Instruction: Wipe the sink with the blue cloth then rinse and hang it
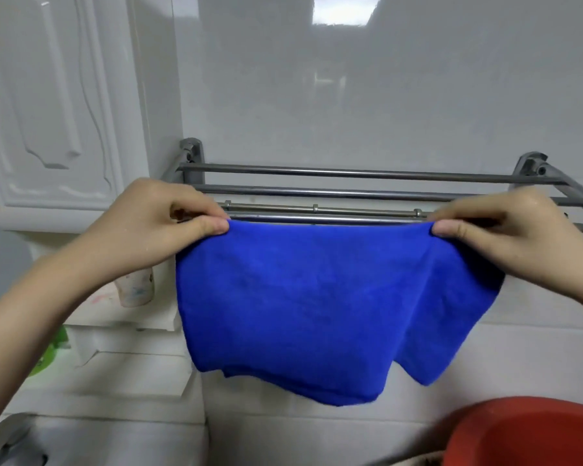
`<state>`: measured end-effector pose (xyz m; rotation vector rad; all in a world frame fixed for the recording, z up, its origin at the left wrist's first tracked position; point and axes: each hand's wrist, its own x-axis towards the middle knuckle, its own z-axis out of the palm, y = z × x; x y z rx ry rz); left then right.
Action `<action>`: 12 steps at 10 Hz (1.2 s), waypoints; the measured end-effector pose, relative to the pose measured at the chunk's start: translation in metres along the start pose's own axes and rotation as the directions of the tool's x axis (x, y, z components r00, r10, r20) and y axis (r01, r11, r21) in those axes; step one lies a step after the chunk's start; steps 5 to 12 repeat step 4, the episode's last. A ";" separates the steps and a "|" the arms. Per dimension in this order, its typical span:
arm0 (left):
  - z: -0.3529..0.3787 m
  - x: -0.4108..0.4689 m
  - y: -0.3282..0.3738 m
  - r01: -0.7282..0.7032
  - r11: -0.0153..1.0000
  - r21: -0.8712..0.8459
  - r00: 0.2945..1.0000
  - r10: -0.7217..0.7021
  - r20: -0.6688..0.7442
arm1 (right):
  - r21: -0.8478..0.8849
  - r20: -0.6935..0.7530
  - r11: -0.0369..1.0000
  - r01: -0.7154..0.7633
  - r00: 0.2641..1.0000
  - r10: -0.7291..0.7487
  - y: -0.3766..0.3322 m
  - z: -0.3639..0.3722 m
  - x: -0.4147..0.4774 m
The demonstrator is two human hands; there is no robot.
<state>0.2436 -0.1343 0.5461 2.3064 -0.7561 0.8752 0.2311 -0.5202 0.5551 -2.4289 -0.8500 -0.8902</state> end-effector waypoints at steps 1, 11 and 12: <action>-0.001 0.006 0.001 0.074 0.995 0.073 0.994 -0.080 0.079 | 0.010 0.140 0.997 -0.074 0.988 0.071 0.001 -0.002 0.012; -0.001 -0.011 0.008 0.069 0.997 0.015 0.990 -0.071 0.124 | 0.090 0.226 0.990 -0.104 0.971 0.082 -0.010 0.002 -0.006; -0.001 -0.011 0.008 0.069 0.997 0.015 0.990 -0.071 0.124 | 0.090 0.226 0.990 -0.104 0.971 0.082 -0.010 0.002 -0.006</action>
